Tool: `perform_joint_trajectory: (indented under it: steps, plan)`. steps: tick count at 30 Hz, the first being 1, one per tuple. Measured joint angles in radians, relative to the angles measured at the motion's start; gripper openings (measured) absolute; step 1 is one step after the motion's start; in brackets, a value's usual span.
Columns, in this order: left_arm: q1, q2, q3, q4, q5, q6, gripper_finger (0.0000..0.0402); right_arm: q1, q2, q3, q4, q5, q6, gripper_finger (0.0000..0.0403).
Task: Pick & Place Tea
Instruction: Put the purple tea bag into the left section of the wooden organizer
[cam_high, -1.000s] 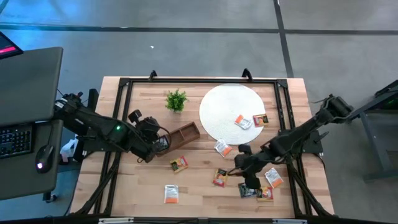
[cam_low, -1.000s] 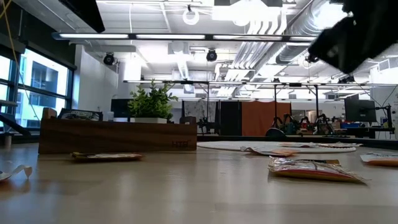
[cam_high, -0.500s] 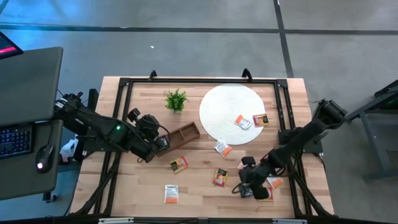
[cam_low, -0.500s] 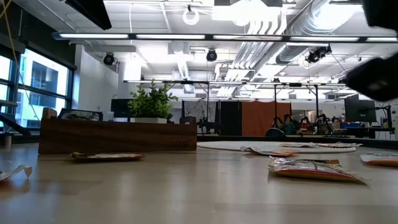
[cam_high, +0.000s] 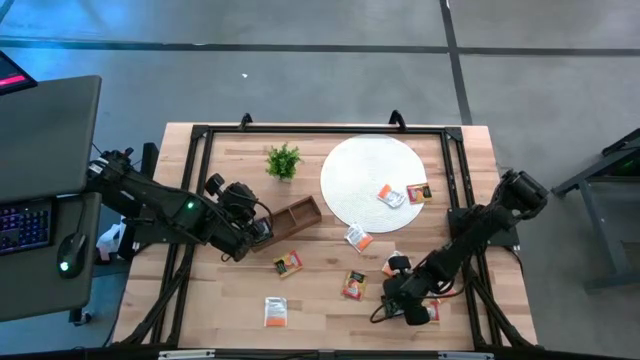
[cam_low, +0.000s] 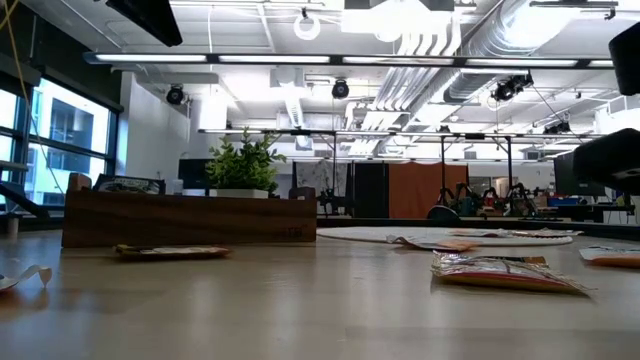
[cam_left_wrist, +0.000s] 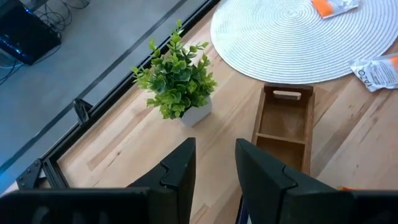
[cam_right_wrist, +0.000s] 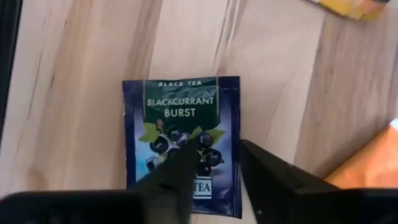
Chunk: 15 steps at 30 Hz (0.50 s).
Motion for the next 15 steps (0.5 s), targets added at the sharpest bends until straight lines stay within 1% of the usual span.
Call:
perform_joint_trajectory:
  steps: [4,5,9,13,15]
  plan:
    - [0.000,0.000,0.000,0.000,0.000,0.000,0.0110,-0.012,0.005,-0.003,0.036,0.008,0.000,0.0021]
    - [0.000,0.000,0.000,0.000,0.000,0.000,0.0110,-0.013,0.006,-0.005,0.055,0.014,-0.005,0.0011]
    - [0.000,0.000,0.000,0.001,0.000,0.000,0.0110,-0.013,-0.016,-0.010,0.150,0.052,-0.099,0.0017]
    - [0.000,0.000,0.000,0.001,-0.004,0.000,0.0110,-0.031,-0.083,-0.013,0.151,0.155,-0.183,0.0003]
    - [0.000,0.000,0.000,0.001,-0.004,0.001,0.0110,-0.048,-0.118,-0.008,0.169,0.206,-0.208,0.0006]
